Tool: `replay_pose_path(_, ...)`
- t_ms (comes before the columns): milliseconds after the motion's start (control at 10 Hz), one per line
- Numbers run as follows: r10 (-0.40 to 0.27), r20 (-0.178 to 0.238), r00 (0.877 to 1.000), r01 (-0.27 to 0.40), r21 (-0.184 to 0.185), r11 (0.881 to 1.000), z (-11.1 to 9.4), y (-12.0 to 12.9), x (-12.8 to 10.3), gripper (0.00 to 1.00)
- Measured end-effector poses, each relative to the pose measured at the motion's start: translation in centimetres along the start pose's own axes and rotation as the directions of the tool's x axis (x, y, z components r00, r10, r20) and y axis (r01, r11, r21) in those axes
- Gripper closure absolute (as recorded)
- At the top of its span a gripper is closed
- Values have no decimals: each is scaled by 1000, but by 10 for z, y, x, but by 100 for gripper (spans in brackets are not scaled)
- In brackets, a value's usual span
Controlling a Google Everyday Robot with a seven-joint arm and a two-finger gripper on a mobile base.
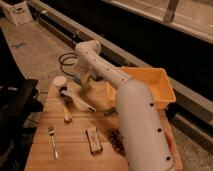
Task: Place sponge in tray
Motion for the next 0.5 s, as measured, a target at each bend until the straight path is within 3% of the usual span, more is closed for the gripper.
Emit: replay_pose_path(500,-21,-16,1000,21,19,1000,15,-6,12,30)
